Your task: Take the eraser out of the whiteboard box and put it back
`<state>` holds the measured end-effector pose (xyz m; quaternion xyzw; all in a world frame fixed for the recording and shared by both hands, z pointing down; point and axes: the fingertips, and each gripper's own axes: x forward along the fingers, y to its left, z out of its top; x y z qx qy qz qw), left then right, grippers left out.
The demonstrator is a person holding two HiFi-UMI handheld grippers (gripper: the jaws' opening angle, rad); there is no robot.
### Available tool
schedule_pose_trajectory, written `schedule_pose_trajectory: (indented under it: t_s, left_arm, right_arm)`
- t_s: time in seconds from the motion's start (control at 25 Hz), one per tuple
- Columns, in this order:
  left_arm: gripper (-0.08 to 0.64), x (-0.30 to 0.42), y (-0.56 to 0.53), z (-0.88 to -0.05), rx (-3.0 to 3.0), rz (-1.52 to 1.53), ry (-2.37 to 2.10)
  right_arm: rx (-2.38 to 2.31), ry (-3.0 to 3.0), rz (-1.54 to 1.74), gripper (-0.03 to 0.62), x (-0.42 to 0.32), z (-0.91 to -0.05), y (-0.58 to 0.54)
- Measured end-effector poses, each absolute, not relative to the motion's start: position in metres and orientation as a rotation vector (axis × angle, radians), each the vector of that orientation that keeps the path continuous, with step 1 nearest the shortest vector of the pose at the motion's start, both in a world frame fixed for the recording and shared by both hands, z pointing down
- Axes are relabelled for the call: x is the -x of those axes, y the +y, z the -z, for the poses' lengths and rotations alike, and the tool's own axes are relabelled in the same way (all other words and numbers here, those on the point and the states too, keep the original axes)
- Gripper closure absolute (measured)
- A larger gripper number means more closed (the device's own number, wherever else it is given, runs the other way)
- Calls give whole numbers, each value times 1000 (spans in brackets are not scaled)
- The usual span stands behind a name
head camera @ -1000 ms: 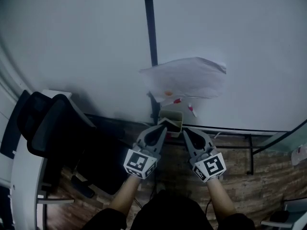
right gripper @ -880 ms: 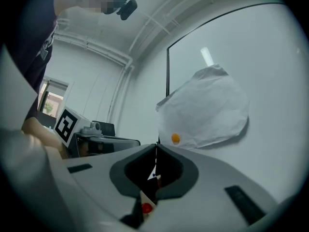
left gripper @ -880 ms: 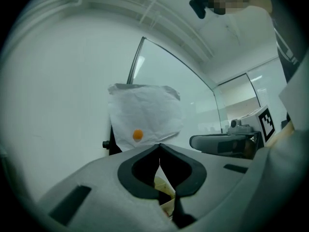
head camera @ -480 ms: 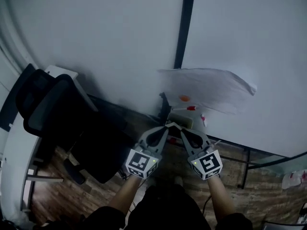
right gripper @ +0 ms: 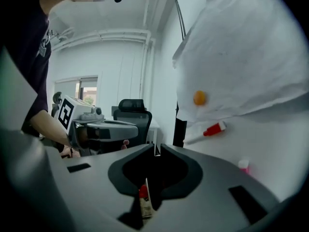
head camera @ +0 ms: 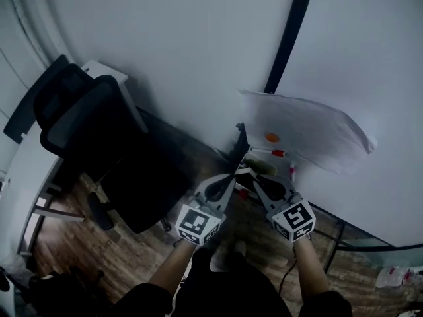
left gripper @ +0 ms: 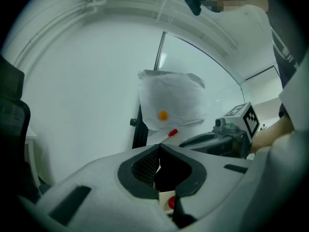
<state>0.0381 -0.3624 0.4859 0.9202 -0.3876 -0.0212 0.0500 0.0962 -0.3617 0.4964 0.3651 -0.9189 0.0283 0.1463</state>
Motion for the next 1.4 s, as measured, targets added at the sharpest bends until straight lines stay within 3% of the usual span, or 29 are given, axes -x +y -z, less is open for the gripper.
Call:
schedule_pose_trajectory:
  t_s: [0.08, 0.16, 0.48, 0.72, 0.8, 1.04, 1.4]
  left_arm:
    - [555, -38, -361, -485, -2804, 70, -1181]
    - [555, -38, -360, -482, -2810, 77, -1178]
    - [555, -31, -357, -477, -2810, 107, -1173]
    - [555, -20, -357, -479, -2791, 121, -1187]
    - [555, -17, -357, -481, -2784, 119, -1190]
    - [555, -16, -356, -483, -2774, 118, -1191]
    - [555, -24, -356, -462, -2797, 160, -1196]
  right_arm:
    - [-1010, -2613, -69, 556, -94, -498, -365]
    - [-949, -2576, -69, 472, -89, -503, -368]
    - [-819, -2388, -38, 371, -74, -535, -384]
    - [-768, -2315, -72, 371, -73, -554, -391]
    - [-762, -2312, -62, 416, -71, -554, -390]
    - [-783, -2316, -24, 443, -73, -550, -388]
    - [-940, -2538, 23, 448, -85, -469, -384]
